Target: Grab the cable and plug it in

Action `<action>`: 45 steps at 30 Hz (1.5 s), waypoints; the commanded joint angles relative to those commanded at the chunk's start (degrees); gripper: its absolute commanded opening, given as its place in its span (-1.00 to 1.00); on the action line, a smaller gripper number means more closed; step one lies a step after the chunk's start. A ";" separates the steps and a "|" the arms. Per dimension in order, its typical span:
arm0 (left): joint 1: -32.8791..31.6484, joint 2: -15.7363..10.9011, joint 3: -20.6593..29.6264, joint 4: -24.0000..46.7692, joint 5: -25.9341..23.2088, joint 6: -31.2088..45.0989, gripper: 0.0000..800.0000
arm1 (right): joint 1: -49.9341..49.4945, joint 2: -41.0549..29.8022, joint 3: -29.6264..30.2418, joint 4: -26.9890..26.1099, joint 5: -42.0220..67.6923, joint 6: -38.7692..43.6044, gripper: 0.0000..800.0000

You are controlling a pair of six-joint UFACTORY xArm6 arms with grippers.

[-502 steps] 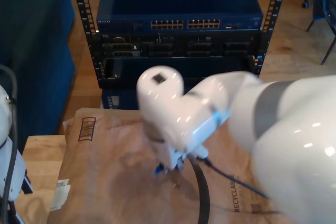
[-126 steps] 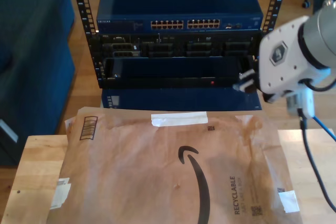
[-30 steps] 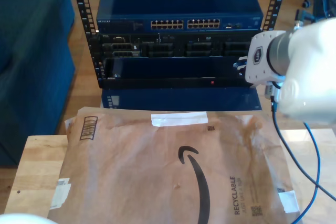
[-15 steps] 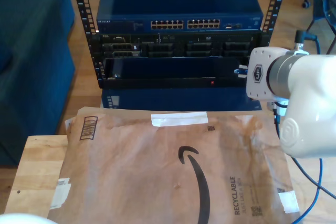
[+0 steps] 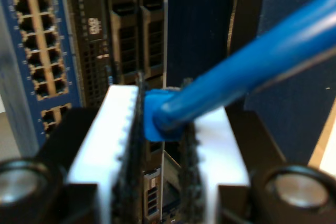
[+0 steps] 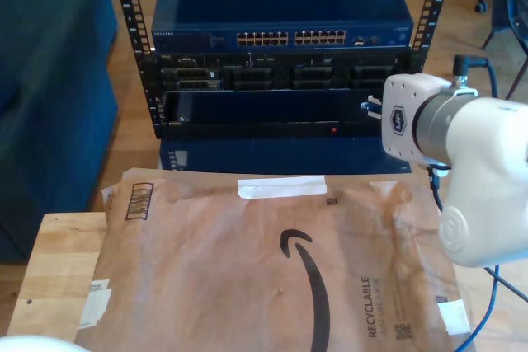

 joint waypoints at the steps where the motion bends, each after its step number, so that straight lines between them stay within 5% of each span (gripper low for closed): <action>1: 0.00 0.00 0.00 0.00 0.00 0.00 1.00 | 0.62 0.18 -0.09 0.00 -0.09 0.00 -1.00; 16: 0.00 0.00 0.00 0.00 0.00 0.00 1.00 | 0.88 7.65 2.20 0.18 -29.98 0.26 -1.00; 26: 0.00 0.00 0.00 0.00 0.00 0.00 1.00 | 0.62 11.87 -0.70 -0.09 -30.51 0.70 -1.00; 34: 0.00 0.00 0.00 0.00 0.00 0.00 1.00 | 1.23 24.00 -2.81 0.62 -48.62 1.23 -1.00; 45: 0.00 0.09 0.00 0.00 0.00 0.00 1.00 | 6.42 35.43 -9.23 14.95 -63.30 -4.13 -1.00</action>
